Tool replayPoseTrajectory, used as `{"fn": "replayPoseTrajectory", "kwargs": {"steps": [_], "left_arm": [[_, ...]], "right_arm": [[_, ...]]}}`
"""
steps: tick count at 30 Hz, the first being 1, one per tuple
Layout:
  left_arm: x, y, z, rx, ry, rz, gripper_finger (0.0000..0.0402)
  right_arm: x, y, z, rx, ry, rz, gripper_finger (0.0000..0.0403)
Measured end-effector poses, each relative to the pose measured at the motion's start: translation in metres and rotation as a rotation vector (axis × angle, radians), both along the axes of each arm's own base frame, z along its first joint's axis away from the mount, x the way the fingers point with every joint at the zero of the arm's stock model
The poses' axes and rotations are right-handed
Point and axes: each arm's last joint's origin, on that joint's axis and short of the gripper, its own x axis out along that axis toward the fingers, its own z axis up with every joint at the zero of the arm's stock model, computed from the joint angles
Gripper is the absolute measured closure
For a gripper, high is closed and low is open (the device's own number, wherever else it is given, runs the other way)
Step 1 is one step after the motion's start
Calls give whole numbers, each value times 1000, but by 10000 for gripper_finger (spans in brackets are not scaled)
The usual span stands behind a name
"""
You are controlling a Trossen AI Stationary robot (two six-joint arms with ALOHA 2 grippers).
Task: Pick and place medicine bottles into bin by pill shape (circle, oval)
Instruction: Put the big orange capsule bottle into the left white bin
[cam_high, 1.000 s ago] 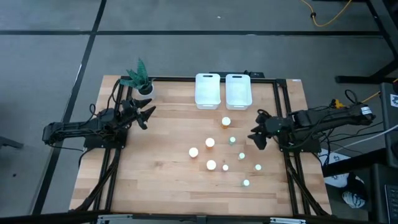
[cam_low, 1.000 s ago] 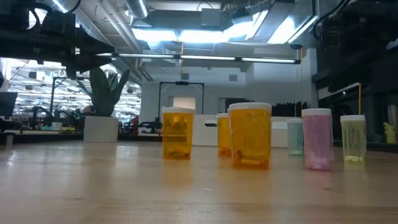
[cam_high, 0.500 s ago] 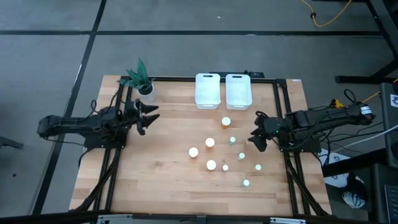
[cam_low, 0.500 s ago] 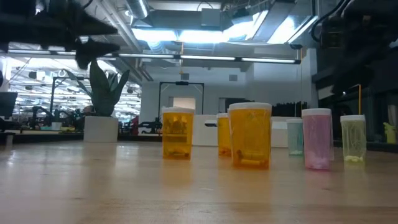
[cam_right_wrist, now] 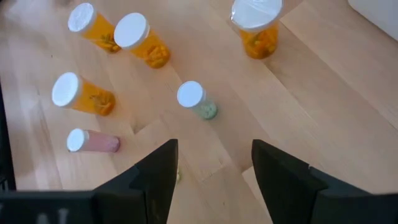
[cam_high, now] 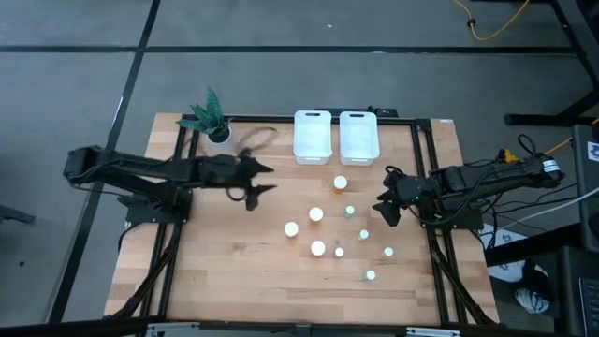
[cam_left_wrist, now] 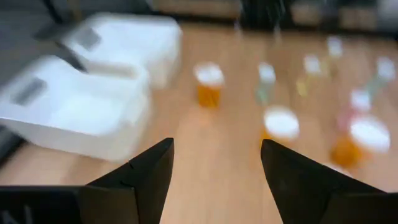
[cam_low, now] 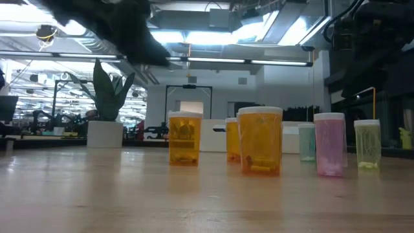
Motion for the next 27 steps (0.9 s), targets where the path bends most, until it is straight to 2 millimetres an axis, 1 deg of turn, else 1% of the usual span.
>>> {"fn": "replayPoseTrajectory", "kwargs": {"steps": [3, 5, 8, 12, 17, 20, 24, 27], "left_arm": [[20, -1, -1, -18, 132, -120, 166], [29, -4, -5, -26, 228, -179, 165], [37, -12, -17, -10, 357, -245, 168], [41, -26, -34, -13, 459, -299, 171], [52, -47, -52, -42, 478, -331, 172], [61, -58, -62, -55, 451, -346, 172], [72, -66, -73, -85, 407, -334, 172], [77, -68, -77, -84, 383, -333, 172]], "right_arm": [[0, 0, 0, 0, 0, 0, 196], [0, 0, 0, -1, 0, 2, 196], [0, 0, 0, -2, 1, 3, 196], [0, 0, 0, -30, 3, 36, 196], [0, 0, 0, -54, 5, 65, 196], [0, 0, 0, -54, 5, 65, 196], [0, 0, 0, -54, 5, 65, 196], [0, 0, 0, -55, 5, 66, 196]]}}
